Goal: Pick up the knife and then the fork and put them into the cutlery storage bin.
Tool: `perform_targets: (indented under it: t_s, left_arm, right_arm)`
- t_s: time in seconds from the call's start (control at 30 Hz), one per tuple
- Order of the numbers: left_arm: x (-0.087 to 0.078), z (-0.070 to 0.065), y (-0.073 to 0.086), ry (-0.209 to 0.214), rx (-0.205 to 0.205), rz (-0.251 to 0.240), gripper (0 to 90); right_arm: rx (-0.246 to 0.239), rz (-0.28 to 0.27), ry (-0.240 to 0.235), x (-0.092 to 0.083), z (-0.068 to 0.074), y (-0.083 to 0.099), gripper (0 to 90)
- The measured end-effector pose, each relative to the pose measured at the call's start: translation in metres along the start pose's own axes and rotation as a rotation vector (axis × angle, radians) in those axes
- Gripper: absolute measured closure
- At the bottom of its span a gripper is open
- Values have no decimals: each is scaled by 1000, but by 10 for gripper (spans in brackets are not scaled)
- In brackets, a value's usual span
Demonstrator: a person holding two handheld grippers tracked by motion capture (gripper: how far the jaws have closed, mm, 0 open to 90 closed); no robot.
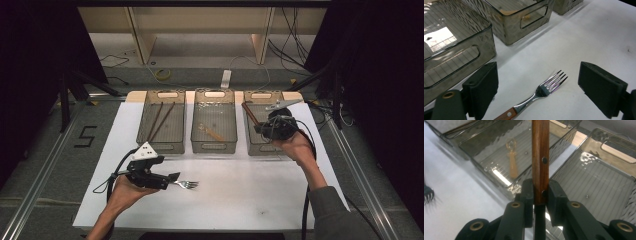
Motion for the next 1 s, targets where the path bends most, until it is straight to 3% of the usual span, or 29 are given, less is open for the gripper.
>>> perform_targets:
  t_s: [0.33, 1.0]
  left_arm:
    - [-1, 1, 1, -10, -1, -11, 160]
    - [-1, 4, 1, -13, -3, -17, 160]
  right_arm:
    - [59, -6, 14, 5, -22, -15, 774]
    - [163, -6, 102, 22, -60, -29, 773]
Point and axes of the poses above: each handheld gripper's, and its own axes: x roughly forward along the jaws, y roughly out of its underside, z roughly to its left, the point moved 1 cm from there along x, roughly forward along the jaws, and after that the axes turned 15 degrees about -y, right-handed, at the moved point
